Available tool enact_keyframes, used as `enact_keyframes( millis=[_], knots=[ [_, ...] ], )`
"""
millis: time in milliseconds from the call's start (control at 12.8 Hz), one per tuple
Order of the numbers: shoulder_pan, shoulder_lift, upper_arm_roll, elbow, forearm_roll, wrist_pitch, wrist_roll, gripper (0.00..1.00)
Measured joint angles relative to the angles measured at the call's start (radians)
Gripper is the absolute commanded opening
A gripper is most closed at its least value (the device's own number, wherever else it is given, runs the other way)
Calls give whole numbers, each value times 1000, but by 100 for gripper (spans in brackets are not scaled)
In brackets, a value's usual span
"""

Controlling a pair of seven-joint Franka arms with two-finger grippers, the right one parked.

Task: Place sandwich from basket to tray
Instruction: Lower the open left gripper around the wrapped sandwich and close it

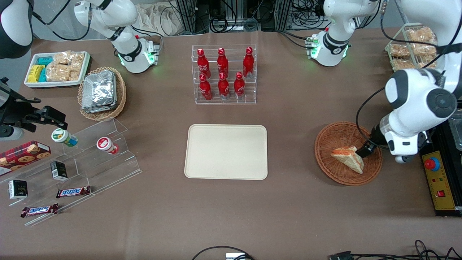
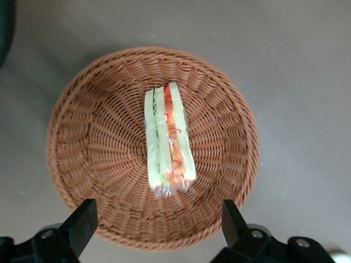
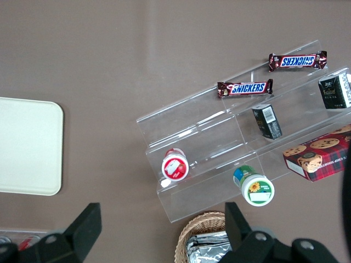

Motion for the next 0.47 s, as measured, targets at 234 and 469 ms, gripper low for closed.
enact_keyframes(
  millis=[234, 469],
  knots=[
    [0, 70, 0, -3, 0, 58, -45, 100],
    [0, 127, 0, -3, 0, 74, -83, 100]
  ],
)
